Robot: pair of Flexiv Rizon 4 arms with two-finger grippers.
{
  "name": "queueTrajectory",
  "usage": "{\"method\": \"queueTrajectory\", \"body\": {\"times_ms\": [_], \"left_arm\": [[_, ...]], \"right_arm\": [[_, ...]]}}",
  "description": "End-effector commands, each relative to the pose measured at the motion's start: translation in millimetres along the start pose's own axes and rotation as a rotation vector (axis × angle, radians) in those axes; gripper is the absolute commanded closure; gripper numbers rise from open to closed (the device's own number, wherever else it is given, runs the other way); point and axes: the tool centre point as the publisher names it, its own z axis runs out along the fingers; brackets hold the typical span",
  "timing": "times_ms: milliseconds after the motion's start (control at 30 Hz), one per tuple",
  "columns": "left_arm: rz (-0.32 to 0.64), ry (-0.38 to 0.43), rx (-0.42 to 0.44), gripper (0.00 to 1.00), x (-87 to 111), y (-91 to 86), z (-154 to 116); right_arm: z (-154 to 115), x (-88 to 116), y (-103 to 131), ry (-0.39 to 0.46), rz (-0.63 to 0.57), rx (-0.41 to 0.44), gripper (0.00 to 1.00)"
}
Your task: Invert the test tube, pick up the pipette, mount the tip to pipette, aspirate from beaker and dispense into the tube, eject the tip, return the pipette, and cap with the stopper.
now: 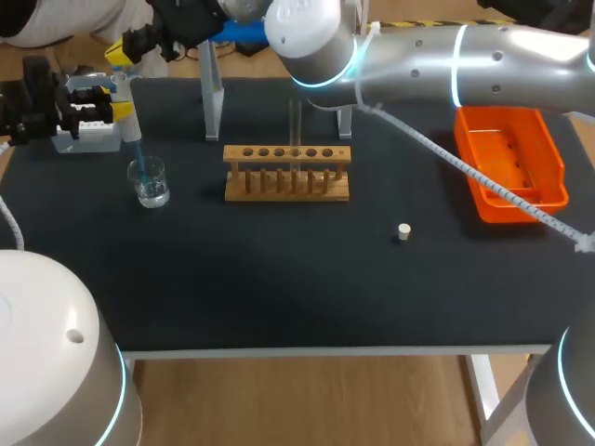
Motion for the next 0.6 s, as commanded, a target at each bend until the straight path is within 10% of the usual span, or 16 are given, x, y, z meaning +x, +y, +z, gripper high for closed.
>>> {"method": "queueTrajectory", "body": {"times_ms": [33,600], "left_arm": [[0.0,-0.002,-0.002,1.0,0.4,-0.6,-0.2],[0.0,-0.002,-0.002,1.0,0.4,-0.6,-0.2]], "right_arm": [[1.1,-2.2,0.1,0.002,0.001,0.009,1.0],[4.9,-1.2,-7.8,0.009,0.004,0.024,1.0]]}}
